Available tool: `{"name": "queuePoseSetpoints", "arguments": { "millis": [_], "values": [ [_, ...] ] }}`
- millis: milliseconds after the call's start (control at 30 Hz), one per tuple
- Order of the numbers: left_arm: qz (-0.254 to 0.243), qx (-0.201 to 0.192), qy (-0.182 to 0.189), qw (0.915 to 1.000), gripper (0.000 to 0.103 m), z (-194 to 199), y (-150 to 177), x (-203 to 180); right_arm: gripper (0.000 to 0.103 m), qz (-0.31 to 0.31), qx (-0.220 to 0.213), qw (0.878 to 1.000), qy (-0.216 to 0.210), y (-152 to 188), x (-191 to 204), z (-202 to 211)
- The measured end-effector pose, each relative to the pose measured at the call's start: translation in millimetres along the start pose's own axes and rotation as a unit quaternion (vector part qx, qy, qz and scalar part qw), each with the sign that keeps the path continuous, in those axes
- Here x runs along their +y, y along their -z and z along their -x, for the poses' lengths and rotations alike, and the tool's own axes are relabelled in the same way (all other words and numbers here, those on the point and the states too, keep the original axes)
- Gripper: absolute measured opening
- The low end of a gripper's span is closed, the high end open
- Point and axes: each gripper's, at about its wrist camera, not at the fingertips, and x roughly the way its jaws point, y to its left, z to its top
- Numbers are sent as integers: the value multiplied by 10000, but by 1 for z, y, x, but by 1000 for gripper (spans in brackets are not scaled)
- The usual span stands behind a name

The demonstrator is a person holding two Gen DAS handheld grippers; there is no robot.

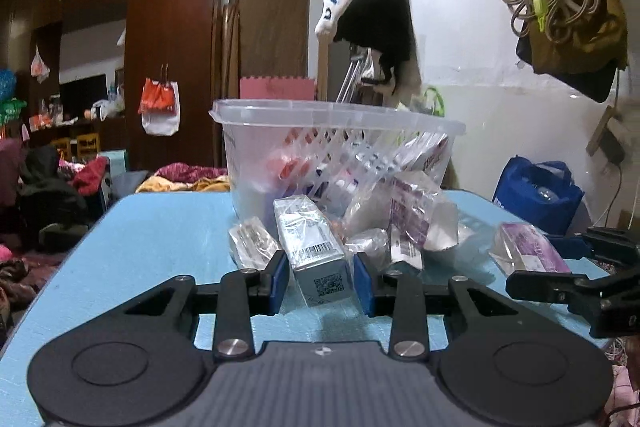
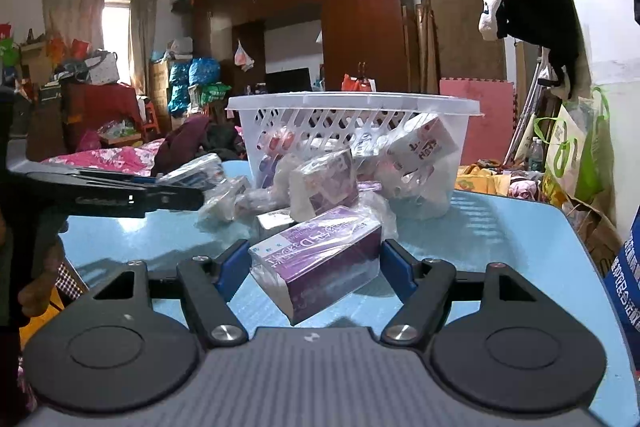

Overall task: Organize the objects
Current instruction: 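Grasp the purple box with the right gripper while the left gripper grasps the white barcoded box, then lift both boxes over the white basket and open both grippers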

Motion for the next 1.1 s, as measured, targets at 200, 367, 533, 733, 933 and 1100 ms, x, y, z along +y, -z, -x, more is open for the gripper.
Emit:
{"name": "queuePoseSetpoints", "arguments": {
  "millis": [200,367,533,733,933,1100],
  "values": [
    [23,-307,235,9992,39,10,3,5,73,-127,-45,9999,-85,3,-5,-1],
    [336,-983,497,9933,39,34,-7,11,73,-515,-394,9957,-657,-19,-18,20],
    [386,-1341,813,9869,40,42,-66,12,73,-77,-701,9968,-364,-81,-17,16],
    [715,-1225,945,9854,40,4,-134,24,73,204,-988,9949,-93,-149,-28,-39],
    [927,-457,520,9933,40,-81,-155,33,73,447,-376,9977,345,-163,-33,-98],
    [794,-231,421,9957,40,-98,-156,36,73,378,-298,9985,273,-157,-39,-103]
  ]
}}
